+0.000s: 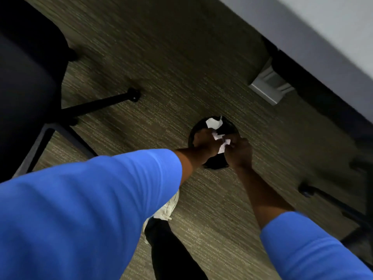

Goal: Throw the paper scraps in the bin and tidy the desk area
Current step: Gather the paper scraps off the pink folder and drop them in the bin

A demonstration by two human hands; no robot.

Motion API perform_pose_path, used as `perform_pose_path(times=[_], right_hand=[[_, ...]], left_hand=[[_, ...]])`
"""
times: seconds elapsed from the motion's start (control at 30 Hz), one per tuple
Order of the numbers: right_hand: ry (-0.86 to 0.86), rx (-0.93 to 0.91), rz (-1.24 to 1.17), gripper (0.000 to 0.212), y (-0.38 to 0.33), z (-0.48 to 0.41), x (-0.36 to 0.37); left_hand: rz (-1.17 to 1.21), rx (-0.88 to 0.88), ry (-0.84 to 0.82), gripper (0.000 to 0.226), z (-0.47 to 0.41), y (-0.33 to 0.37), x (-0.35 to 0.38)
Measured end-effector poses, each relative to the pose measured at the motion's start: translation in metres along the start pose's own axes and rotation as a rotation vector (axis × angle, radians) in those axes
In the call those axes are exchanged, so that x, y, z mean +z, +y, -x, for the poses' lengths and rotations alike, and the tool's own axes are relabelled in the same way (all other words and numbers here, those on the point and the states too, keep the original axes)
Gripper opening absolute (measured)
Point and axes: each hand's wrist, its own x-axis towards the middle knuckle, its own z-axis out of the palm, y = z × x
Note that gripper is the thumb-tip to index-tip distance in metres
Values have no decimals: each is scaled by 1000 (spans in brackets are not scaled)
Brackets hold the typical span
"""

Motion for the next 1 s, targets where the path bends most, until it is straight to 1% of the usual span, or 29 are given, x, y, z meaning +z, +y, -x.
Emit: perform_pose_path(times=[0.1,0.17,0.23,0.3,0.37,0.43,0.5,0.57,0.63,0.7,0.73,0.8,0.83,0.87,0.93,0.97,1.0], right_hand=[[-9,34,-29,24,5,0,8],[-24,90,-39,29,6,3,12],[-44,132,-49,33,2,6,12],[-49,136,-53,33,-6,12,10],[-27,130,-49,31,-18,19,5],[-17,129,-41,28,-30,31,-1],[-13,134,-59,26,-44,45,-9],[-2,149,-113,25,-56,59,-17],[-21,224,-108,27,-72,72,-23],[-70,287,-64,29,-90,89,-25],[-112,282,-28,31,-99,98,-25],[-195,248,52,34,-119,118,-23],[-214,227,62,32,-133,127,-22],[-207,186,38,28,-148,135,-20],[-170,98,-56,25,-183,150,-16],[-173,68,-87,25,-201,156,-14],[-179,27,-95,25,-218,162,-10]], left_hand=[[-128,14,-118,58,-11,-4,2],[-221,-19,-168,62,-9,-7,-2],[-251,-35,-227,62,-2,-7,-11],[-165,-45,-220,57,10,-4,-26],[-78,-37,-171,54,24,0,-45],[-29,-36,-158,53,39,4,-64],[-44,-56,-178,48,54,10,-84],[-62,-87,-186,37,69,15,-106],[-51,-122,-203,29,87,10,-129],[-116,-162,-177,30,109,-1,-159],[-156,-183,-157,28,119,-10,-174],[-226,-168,-129,19,140,-29,-205],[-224,-169,-134,14,151,-38,-221],[-223,-168,-135,14,161,-49,-236],[-217,-169,-100,24,179,-68,-266],[-208,-166,-73,24,189,-75,-282],[-201,-163,-37,20,198,-81,-297]])
